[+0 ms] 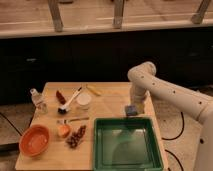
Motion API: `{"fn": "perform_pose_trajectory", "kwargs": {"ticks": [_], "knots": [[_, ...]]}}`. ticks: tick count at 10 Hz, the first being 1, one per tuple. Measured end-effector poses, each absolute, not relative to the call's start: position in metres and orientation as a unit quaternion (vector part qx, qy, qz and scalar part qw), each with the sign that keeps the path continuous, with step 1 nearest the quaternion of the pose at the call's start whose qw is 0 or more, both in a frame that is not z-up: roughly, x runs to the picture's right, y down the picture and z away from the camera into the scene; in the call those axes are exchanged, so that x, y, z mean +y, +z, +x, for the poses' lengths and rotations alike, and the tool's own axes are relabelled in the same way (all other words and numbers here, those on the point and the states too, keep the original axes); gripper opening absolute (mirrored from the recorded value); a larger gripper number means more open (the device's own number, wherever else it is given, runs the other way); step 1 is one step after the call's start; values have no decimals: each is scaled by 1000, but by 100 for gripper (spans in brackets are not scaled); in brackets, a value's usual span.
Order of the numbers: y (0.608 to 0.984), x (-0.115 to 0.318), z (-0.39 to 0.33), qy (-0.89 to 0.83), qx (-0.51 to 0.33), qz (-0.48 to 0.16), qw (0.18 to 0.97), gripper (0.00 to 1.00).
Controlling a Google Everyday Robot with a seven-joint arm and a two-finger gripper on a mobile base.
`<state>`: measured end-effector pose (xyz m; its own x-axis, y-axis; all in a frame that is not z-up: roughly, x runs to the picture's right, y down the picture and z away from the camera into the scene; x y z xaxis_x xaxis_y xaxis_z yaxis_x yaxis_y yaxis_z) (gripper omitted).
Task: Place sponge in tray
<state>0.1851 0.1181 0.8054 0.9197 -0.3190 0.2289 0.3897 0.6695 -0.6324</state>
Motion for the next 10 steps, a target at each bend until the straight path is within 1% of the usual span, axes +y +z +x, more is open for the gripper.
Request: {"fn": "perform_pose_trajectory", "kwargs": {"ticks": [2,5,10], "knots": [[800,121,185,-198,-45,-358,911,3],[776,131,177,-211,-47,-359,908,3],[760,145,166,-235,-51,-357,902,3]]}}
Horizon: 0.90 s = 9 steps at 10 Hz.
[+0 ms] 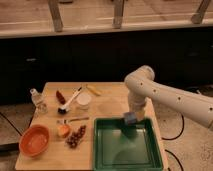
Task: Place sponge in tray
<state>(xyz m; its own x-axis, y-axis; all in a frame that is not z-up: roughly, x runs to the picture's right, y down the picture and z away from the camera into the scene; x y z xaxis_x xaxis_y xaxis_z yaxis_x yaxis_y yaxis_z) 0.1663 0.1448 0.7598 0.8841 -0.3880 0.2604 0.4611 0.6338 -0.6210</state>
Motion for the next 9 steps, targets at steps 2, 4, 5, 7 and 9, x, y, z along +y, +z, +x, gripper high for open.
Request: {"fn": "perform_pose_trajectory", "kwargs": {"ticks": [2,4,5,7,9], "knots": [[755,154,165,-245,-51,-357,900,3],[754,157,161,-252,-54,-356,898,3],[753,160,160,-256,-55,-356,897,3],[752,164,160,-263,-54,-357,894,3],[750,168,156,-271,-58,-358,892,3]]}}
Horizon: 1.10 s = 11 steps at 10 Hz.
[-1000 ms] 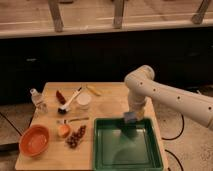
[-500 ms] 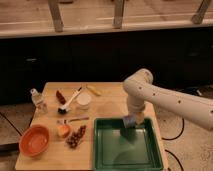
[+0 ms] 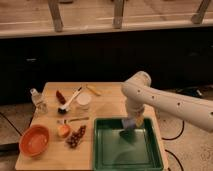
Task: Place sponge in tray
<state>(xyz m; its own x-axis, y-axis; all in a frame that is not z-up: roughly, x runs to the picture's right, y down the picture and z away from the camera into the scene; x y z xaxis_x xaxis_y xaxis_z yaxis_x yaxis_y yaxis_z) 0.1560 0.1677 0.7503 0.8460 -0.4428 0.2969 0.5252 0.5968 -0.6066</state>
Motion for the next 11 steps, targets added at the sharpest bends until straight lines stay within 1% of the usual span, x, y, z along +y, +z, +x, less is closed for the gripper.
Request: {"fn": "perform_pose_trajectory", "kwargs": {"ticks": [11], "knots": [[747,172,154,-297,-66,-358,882,3]]}}
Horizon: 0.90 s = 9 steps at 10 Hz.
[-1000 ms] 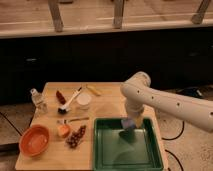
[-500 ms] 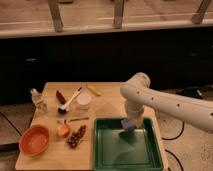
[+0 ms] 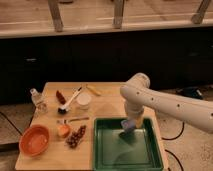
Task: Place sponge in tray
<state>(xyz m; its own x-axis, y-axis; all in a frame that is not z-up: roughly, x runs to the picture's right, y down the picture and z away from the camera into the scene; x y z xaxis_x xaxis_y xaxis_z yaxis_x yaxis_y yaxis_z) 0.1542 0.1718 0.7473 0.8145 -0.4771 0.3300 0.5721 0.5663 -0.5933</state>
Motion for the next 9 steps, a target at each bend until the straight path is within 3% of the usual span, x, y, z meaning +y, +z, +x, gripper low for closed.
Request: {"fn": "perform_pose_trajectory", "kwargs": {"ticks": [9], "knots": [[746,172,152,-314,-78,-363,874,9]]}}
